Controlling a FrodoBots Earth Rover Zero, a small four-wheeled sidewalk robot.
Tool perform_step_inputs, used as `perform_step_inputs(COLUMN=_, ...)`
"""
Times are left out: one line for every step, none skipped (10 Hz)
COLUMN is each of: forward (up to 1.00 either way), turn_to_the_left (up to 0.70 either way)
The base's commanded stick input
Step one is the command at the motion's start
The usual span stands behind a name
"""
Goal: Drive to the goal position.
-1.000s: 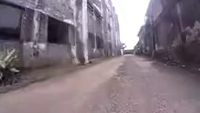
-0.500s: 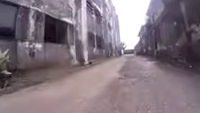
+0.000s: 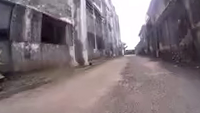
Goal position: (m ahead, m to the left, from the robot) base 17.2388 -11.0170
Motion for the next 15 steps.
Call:
perform_step_inputs(forward=0.5, turn_to_the_left=0.0)
perform_step_inputs(forward=0.5, turn_to_the_left=0.0)
perform_step_inputs(forward=0.5, turn_to_the_left=0.0)
perform_step_inputs(forward=0.5, turn_to_the_left=0.0)
perform_step_inputs(forward=0.5, turn_to_the_left=0.0)
perform_step_inputs(forward=0.5, turn_to_the_left=0.0)
perform_step_inputs(forward=0.5, turn_to_the_left=0.0)
perform_step_inputs(forward=0.5, turn_to_the_left=0.0)
perform_step_inputs(forward=0.5, turn_to_the_left=0.0)
perform_step_inputs(forward=0.5, turn_to_the_left=0.0)
perform_step_inputs(forward=0.5, turn_to_the_left=0.0)
perform_step_inputs(forward=0.5, turn_to_the_left=0.0)
perform_step_inputs(forward=0.5, turn_to_the_left=0.0)
perform_step_inputs(forward=0.5, turn_to_the_left=0.0)
perform_step_inputs(forward=0.5, turn_to_the_left=0.0)
